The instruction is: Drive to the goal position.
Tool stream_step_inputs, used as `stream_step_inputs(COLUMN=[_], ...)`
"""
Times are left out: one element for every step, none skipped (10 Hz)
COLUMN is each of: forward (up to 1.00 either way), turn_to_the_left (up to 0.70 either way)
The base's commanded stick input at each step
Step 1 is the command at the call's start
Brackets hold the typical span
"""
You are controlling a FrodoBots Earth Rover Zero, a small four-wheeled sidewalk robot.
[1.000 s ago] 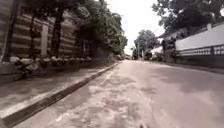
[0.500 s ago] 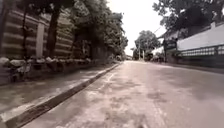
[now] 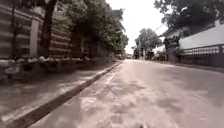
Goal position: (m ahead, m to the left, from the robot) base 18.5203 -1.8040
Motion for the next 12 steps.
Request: stream_step_inputs(forward=[0.70, 0.70, 0.70, 0.70, 0.70, 0.70, 0.70, 0.70, 0.70, 0.70, 0.70, 0.70], turn_to_the_left=[0.00, 0.00, 0.00, 0.00, 0.00, 0.00, 0.00, 0.00, 0.00, 0.00, 0.00, 0.00])
